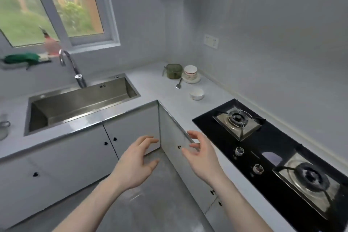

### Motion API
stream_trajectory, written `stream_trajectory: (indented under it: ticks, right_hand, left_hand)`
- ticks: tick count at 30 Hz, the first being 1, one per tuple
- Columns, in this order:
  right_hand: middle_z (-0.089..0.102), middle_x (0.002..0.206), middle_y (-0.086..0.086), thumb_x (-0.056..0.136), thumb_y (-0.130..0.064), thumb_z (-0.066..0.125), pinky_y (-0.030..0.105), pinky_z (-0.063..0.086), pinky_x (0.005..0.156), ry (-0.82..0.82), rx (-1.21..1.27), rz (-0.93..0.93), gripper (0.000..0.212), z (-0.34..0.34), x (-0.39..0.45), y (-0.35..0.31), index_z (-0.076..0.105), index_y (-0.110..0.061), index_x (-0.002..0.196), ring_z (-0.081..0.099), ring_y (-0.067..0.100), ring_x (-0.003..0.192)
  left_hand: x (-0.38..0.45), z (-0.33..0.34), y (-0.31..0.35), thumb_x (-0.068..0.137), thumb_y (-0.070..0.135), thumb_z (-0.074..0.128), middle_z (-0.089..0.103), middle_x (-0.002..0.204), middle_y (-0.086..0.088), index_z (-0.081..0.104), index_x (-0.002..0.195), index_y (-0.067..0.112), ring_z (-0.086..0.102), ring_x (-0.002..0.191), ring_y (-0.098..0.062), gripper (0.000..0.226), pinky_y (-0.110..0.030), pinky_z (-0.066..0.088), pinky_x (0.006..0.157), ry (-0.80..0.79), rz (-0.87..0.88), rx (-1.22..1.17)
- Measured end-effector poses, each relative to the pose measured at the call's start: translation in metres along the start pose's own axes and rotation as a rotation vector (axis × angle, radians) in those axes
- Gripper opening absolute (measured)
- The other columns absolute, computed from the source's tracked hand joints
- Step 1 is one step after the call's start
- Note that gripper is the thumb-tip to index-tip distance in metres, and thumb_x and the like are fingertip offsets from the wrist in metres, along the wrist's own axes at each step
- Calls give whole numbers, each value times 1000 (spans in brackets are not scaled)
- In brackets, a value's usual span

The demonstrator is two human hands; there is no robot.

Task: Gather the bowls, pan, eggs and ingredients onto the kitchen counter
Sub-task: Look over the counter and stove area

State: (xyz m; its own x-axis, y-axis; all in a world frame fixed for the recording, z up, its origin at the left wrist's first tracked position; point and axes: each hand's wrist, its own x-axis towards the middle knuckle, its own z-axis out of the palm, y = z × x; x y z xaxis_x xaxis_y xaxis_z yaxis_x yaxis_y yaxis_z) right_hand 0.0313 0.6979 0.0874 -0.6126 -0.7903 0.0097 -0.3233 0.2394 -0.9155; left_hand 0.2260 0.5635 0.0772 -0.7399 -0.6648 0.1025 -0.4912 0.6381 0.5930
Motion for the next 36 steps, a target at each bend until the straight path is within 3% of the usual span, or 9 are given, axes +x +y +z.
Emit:
stream_trajectory:
  ticks: [3,12,22,30,34,36]
  right_hand:
    - [52,127,-19,88,-24,72,23,53,89,-41,18,-34,46,32,24,-23,54,-37,128,59,-2,107]
    - [52,126,-20,90,-27,69,15,49,82,-269,-34,-124,44,120,116,-64,53,-39,129,57,-5,107]
    - [50,128,-25,89,-32,67,19,50,87,-638,-66,-222,42,214,242,-109,53,-43,127,59,-3,107]
    - [52,126,-25,88,-33,65,27,55,90,-913,-86,-291,40,333,273,-155,55,-44,124,60,-1,107]
    - [49,125,-27,90,-36,64,21,54,72,-1010,-120,-342,38,400,271,-184,53,-46,125,59,-3,107]
    - [48,125,-26,90,-39,63,24,55,82,-1014,-158,-369,39,436,271,-195,52,-45,127,58,-4,108]
  left_hand:
    - [3,-27,-33,87,43,68,39,145,25,48,135,42,51,124,-4,52,-27,46,103,30,-33,7]
    - [35,-81,-109,84,39,70,41,144,24,52,132,41,51,120,-2,51,-26,45,103,149,-212,-1]
    - [85,-149,-183,86,40,70,42,144,25,53,132,40,50,123,-3,49,-30,47,102,344,-427,31]
    - [40,-192,-258,88,39,70,40,143,26,53,132,39,53,114,2,48,-25,46,93,497,-665,9]
    - [8,-227,-310,88,36,72,42,144,21,52,132,39,54,113,-2,49,-25,46,94,552,-773,18]
    - [-4,-249,-340,88,34,73,43,144,19,53,132,38,53,115,-4,49,-29,46,98,568,-795,24]
